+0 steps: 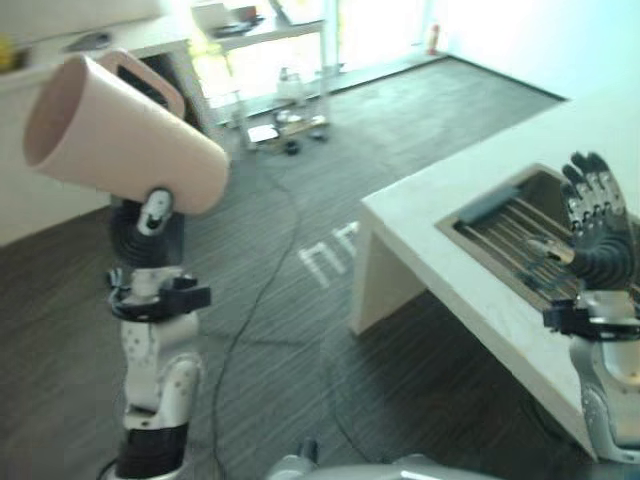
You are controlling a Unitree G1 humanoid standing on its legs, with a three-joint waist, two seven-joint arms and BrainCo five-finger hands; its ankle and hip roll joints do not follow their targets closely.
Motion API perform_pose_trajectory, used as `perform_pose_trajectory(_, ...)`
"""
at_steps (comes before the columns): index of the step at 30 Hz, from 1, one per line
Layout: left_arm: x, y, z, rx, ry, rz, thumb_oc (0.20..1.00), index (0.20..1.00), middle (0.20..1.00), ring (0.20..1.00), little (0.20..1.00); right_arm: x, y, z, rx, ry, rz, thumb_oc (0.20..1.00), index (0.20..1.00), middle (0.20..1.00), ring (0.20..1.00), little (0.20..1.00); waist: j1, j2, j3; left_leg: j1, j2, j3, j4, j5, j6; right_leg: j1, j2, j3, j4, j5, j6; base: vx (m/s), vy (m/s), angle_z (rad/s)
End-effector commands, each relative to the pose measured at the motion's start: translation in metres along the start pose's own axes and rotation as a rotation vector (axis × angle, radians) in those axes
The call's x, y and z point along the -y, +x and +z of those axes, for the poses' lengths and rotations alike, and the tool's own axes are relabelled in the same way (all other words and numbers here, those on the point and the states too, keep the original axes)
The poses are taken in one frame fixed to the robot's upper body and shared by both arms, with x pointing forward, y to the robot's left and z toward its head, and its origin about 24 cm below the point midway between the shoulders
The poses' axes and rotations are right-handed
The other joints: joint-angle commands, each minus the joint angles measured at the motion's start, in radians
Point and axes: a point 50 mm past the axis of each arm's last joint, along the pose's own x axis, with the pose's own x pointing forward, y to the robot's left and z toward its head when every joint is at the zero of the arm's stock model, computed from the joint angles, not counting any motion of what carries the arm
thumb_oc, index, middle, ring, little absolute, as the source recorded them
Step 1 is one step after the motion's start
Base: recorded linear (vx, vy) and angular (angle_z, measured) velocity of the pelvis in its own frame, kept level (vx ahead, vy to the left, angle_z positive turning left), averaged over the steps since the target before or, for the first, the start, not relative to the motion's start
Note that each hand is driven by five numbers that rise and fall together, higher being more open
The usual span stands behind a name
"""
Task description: Place the dishes in the dishwasher.
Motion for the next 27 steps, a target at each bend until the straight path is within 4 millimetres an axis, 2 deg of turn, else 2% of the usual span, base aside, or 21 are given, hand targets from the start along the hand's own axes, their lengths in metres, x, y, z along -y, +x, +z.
perform_pose_trajectory(1, 0.007, 0.017, 0.019, 0.099, 0.033, -0.099, 0.200, 0.200, 0.200, 0.200, 0.200, -0.007, 0.014, 0.026, 0.154, 0.126, 0.022, 1.000, 1.000, 1.000, 1.000, 1.000, 0.001, -0.040, -0.007, 0.105, -0.100, 0.044, -0.067, -0.060, -0.023, 0.051, -0.023, -0.048, -0.147, 0.128, 0.051, -0.03, 0.031, 0.60)
perform_pose_trajectory(3, 0.006, 0.015, 0.019, 0.092, 0.012, -0.091, 0.200, 0.200, 0.200, 0.200, 0.200, -0.016, 0.017, 0.025, 0.148, 0.105, 0.049, 1.000, 1.000, 1.000, 1.000, 1.000, 0.014, -0.032, -0.007, 0.097, -0.075, 0.128, -0.057, -0.053, -0.045, 0.083, -0.045, -0.105, -0.205, 0.140, 0.051, -0.09, 0.109, 0.62)
perform_pose_trajectory(4, 0.013, 0.019, 0.013, 0.082, -0.039, -0.119, 0.200, 0.200, 0.200, 0.200, 0.200, -0.013, 0.019, 0.024, 0.153, 0.086, 0.024, 1.000, 1.000, 1.000, 1.000, 1.000, 0.001, -0.037, 0.002, 0.057, -0.039, 0.314, 0.016, -0.059, -0.076, 0.114, -0.076, -0.190, -0.226, 0.143, 0.051, -0.14, 0.168, 1.34)
perform_pose_trajectory(5, 0.015, 0.020, 0.011, 0.082, -0.050, -0.130, 0.200, 0.200, 0.200, 0.200, 0.200, -0.012, 0.019, 0.025, 0.161, 0.078, 0.018, 1.000, 1.000, 1.000, 1.000, 1.000, -0.005, -0.040, 0.007, 0.042, -0.035, 0.351, 0.048, -0.070, -0.081, 0.119, -0.086, -0.215, -0.227, 0.143, 0.052, -0.19, 0.263, 2.25)
perform_pose_trajectory(6, 0.020, 0.022, 0.010, 0.097, -0.046, -0.149, 0.200, 0.200, 0.200, 0.200, 0.200, -0.010, 0.021, 0.028, 0.185, 0.066, 0.026, 1.000, 1.000, 1.000, 1.000, 1.000, -0.013, -0.047, 0.013, 0.038, -0.028, 0.431, 0.088, -0.104, -0.083, 0.129, -0.109, -0.271, -0.229, 0.141, 0.057, -0.15, 0.229, 2.74)
perform_pose_trajectory(8, 0.016, 0.020, 0.018, 0.121, -0.060, -0.141, 0.200, 0.200, 0.200, 0.200, 0.200, -0.004, 0.022, 0.033, 0.208, 0.027, 0.055, 1.000, 1.000, 1.000, 1.000, 1.000, -0.014, -0.051, 0.005, 0.056, -0.019, 0.483, 0.093, -0.130, -0.074, 0.125, -0.131, -0.330, -0.214, 0.140, 0.067, -0.16, 0.314, 1.98)
perform_pose_trajectory(10, 0.010, 0.018, 0.022, 0.127, -0.055, -0.137, 0.200, 0.200, 0.200, 0.200, 0.200, -0.002, 0.021, 0.034, 0.213, 0.022, 0.065, 1.000, 1.000, 1.000, 1.000, 1.000, -0.019, -0.044, -0.008, 0.086, -0.010, 0.489, 0.051, -0.127, -0.068, 0.118, -0.135, -0.344, -0.196, 0.127, 0.069, -0.04, 0.300, 1.15)
perform_pose_trajectory(12, 0.010, 0.016, 0.022, 0.122, -0.031, -0.128, 0.200, 0.200, 0.200, 0.200, 0.200, -0.002, 0.020, 0.033, 0.213, 0.054, 0.059, 1.000, 1.000, 1.000, 1.000, 1.000, -0.007, -0.032, -0.022, 0.117, -0.016, 0.456, -0.018, -0.105, -0.066, 0.119, -0.136, -0.354, -0.182, 0.117, 0.073, 0.05, 0.265, 0.74)
perform_pose_trajectory(14, 0.010, 0.014, 0.021, 0.102, -0.019, -0.126, 0.200, 0.200, 0.200, 0.200, 0.200, 0.000, 0.016, 0.033, 0.205, 0.114, 0.041, 1.000, 1.000, 1.000, 1.000, 1.000, 0.001, -0.026, -0.028, 0.137, -0.020, 0.428, -0.064, -0.088, -0.063, 0.113, -0.147, -0.377, -0.142, 0.120, 0.090, 0.09, 0.264, 0.49)
perform_pose_trajectory(15, 0.007, 0.013, 0.020, 0.086, 0.007, -0.131, 0.200, 0.200, 0.200, 0.200, 0.200, -0.005, 0.012, 0.032, 0.204, 0.134, 0.052, 1.000, 1.000, 1.000, 1.000, 1.000, 0.006, -0.028, -0.024, 0.148, -0.042, 0.405, -0.067, -0.106, -0.041, 0.065, -0.178, -0.404, -0.020, 0.165, 0.126, 0.11, 0.337, 0.46)
perform_pose_trajectory(16, 0.005, 0.012, 0.021, 0.071, 0.024, -0.142, 0.200, 0.200, 0.200, 0.200, 0.200, -0.012, 0.010, 0.032, 0.202, 0.141, 0.062, 1.000, 1.000, 1.000, 1.000, 1.000, 0.009, -0.022, -0.016, 0.150, -0.046, 0.384, -0.067, -0.109, -0.029, 0.013, -0.190, -0.398, 0.085, 0.179, 0.139, 0.10, 0.302, 0.60)
perform_pose_trajectory(17, 0.003, 0.013, 0.021, 0.062, 0.042, -0.137, 0.200, 0.200, 0.200, 0.200, 0.200, -0.017, 0.009, 0.030, 0.189, 0.167, 0.075, 1.000, 1.000, 1.000, 1.000, 1.000, 0.007, -0.017, -0.013, 0.146, -0.041, 0.367, -0.067, -0.107, -0.030, -0.014, -0.180, -0.382, 0.080, 0.159, 0.134, 0.06, 0.167, 0.48)
perform_pose_trajectory(18, 0.001, 0.016, 0.022, 0.062, 0.043, -0.133, 0.200, 0.200, 0.200, 0.200, 0.200, -0.019, 0.011, 0.030, 0.192, 0.166, 0.086, 1.000, 1.000, 1.000, 1.000, 1.000, 0.008, -0.015, -0.017, 0.138, -0.035, 0.367, -0.067, -0.108, -0.037, -0.003, -0.170, -0.380, 0.003, 0.132, 0.122, 0.06, 0.079, 0.49)
perform_pose_trajectory(20, -0.001, 0.020, 0.020, 0.064, 0.036, -0.131, 0.200, 0.200, 0.200, 0.200, 0.200, -0.024, 0.014, 0.029, 0.202, 0.158, 0.102, 1.000, 1.000, 1.000, 1.000, 1.000, 0.007, -0.018, -0.015, 0.132, -0.036, 0.365, -0.067, -0.109, -0.032, 0.018, -0.165, -0.356, -0.045, 0.138, 0.121, 0.07, 0.012, 0.28)
perform_pose_trajectory(23, 0.007, 0.018, 0.014, 0.056, 0.036, -0.127, 0.200, 0.200, 0.200, 0.200, 0.200, -0.024, 0.018, 0.031, 0.215, 0.151, 0.088, 1.000, 1.000, 1.000, 1.000, 1.000, 0.010, -0.029, -0.029, 0.129, -0.038, 0.365, -0.067, -0.109, -0.032, 0.070, -0.153, -0.342, -0.142, 0.141, 0.107, 0.06, -0.024, 0.33)
perform_pose_trajectory(27, 0.004, 0.015, 0.012, 0.029, 0.046, -0.112, 0.200, 0.200, 0.200, 0.200, 0.200, -0.022, 0.014, 0.031, 0.204, 0.132, 0.091, 1.000, 1.000, 1.000, 1.000, 1.000, -0.003, -0.031, -0.044, 0.144, -0.041, 0.370, -0.067, -0.122, -0.027, 0.090, -0.141, -0.315, -0.166, 0.137, 0.102, 0.05, -0.038, -0.05)
